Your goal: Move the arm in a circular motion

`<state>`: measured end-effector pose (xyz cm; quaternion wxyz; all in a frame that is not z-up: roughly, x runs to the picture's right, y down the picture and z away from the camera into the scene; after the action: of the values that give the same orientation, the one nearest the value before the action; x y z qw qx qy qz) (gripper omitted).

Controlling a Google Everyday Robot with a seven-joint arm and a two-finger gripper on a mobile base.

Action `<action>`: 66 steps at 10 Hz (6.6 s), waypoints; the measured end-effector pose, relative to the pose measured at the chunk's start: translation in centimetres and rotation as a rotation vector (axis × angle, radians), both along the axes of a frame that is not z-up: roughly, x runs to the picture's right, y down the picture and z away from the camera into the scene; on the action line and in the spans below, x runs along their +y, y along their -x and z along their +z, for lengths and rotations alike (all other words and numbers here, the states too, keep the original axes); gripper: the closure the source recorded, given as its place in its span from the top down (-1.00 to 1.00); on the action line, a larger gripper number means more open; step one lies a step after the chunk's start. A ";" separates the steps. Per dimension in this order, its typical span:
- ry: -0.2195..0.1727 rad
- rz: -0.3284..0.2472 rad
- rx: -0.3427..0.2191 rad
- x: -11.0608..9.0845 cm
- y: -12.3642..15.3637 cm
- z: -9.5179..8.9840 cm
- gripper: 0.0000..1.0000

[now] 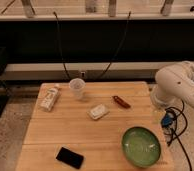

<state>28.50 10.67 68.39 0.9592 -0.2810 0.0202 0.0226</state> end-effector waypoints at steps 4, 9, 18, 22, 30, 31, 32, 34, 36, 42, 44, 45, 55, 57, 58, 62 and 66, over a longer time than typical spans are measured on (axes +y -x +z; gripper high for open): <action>0.000 0.000 0.000 0.0 0.0 0.0 0.60; 0.000 0.000 0.000 0.0 0.0 0.0 0.60; -0.010 -0.047 -0.010 0.2 2.7 -0.1 0.60; -0.021 -0.114 -0.030 0.3 5.8 -0.1 0.60; -0.028 -0.262 -0.079 0.7 10.9 -0.3 0.60; -0.030 -0.275 -0.087 0.6 12.3 0.1 0.60; -0.032 -0.282 -0.093 0.6 13.0 0.3 0.60; -0.033 -0.309 -0.099 0.5 13.1 0.6 0.60; -0.025 -0.346 -0.111 0.4 13.8 0.9 0.60; -0.013 -0.446 -0.154 -0.3 17.2 2.2 0.60; -0.013 -0.461 -0.165 -0.6 17.7 2.5 0.60; -0.011 -0.469 -0.172 -0.7 17.4 2.8 0.60; 0.008 -0.548 -0.231 -2.4 15.8 4.7 0.60; 0.010 -0.570 -0.244 -2.8 15.8 4.9 0.60; 0.012 -0.586 -0.253 -2.9 15.7 5.1 0.60; 0.017 -0.624 -0.274 -3.2 15.3 5.4 0.60; 0.020 -0.662 -0.295 -3.5 14.9 5.8 0.60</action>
<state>13.60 7.18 74.21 0.9043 -0.2690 -0.0284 -0.3302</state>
